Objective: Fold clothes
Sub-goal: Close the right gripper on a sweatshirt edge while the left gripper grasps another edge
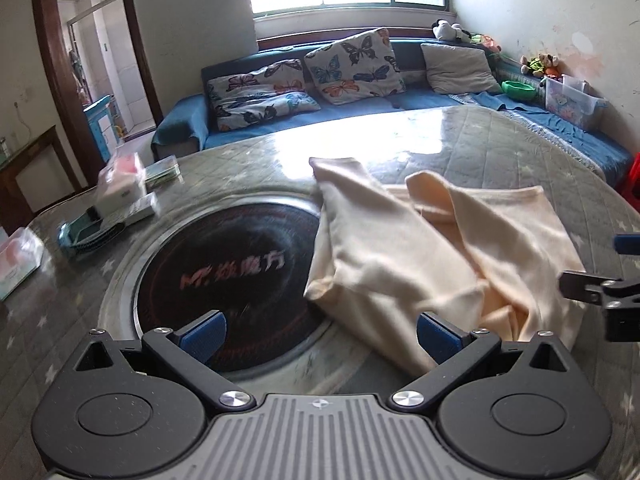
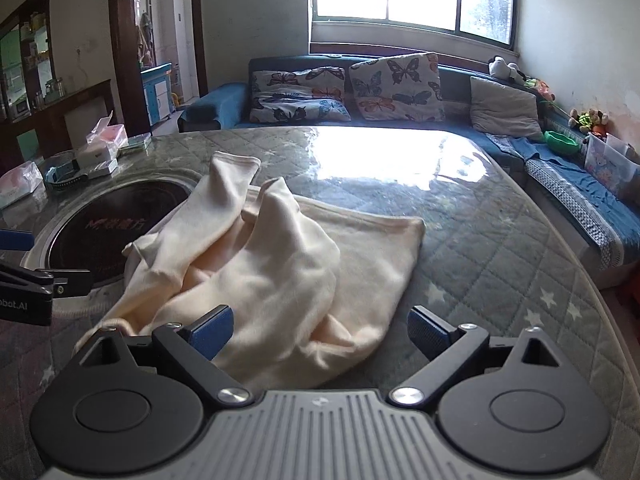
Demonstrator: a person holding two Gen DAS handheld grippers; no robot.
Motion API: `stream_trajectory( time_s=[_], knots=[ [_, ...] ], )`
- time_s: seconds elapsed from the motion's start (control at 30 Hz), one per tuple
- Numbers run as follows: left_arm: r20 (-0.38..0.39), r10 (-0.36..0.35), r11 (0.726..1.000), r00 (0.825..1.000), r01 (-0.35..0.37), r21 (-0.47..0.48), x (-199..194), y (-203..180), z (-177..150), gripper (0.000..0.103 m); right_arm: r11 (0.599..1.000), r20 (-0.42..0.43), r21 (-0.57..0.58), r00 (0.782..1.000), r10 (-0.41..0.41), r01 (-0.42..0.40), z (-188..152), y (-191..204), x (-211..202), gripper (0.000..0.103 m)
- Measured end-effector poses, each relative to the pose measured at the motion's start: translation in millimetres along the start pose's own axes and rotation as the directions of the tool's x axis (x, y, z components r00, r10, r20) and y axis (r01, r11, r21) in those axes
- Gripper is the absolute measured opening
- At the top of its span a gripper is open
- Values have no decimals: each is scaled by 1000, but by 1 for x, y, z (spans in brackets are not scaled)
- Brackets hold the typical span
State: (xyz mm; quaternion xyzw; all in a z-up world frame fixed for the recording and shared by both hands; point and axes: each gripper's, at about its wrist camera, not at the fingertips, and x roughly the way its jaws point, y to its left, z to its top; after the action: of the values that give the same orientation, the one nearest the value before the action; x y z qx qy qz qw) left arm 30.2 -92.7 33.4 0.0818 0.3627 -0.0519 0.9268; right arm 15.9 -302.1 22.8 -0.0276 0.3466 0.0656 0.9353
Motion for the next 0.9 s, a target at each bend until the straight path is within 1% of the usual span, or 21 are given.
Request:
stream_trajectory(
  time_s=[0.17,0.43,0.47,0.53,0.6,0.67,0.73,0.77,0.83,0.9],
  knots=[
    [3,-8,1000,1000,8,3,15,-2,15,103,999,6,-31,1000,10,-9,25,6,23,95],
    [-10,-10,1000,1000,9,-21,34,6,28,103,997,-16,-44,998,65,-66,56,9,65,94],
    [-11,-11,1000,1000,11,-23,36,6,30,103,996,-24,-35,997,77,-78,59,8,70,91],
    [-11,-16,1000,1000,15,-26,40,7,33,103,993,-41,-2,992,119,-120,65,6,84,87],
    [-11,-18,999,1000,17,-29,44,7,36,103,992,-51,-3,991,124,-125,68,6,92,82],
    [-12,-21,999,1000,21,-33,48,8,40,103,992,-61,-8,990,126,-127,71,6,101,79],
    [-13,-25,999,1000,25,-38,52,9,43,103,992,-72,-12,989,127,-128,74,6,110,73],
    [-15,-26,999,1000,26,-40,55,10,45,103,991,-77,-15,989,128,-129,76,6,114,69],
    [-16,-31,999,999,30,-46,60,9,49,103,991,-87,-19,988,129,-131,79,6,123,63],
    [-14,-38,998,999,37,-52,66,8,54,103,990,-100,-19,986,135,-138,82,7,132,51]
  ],
)
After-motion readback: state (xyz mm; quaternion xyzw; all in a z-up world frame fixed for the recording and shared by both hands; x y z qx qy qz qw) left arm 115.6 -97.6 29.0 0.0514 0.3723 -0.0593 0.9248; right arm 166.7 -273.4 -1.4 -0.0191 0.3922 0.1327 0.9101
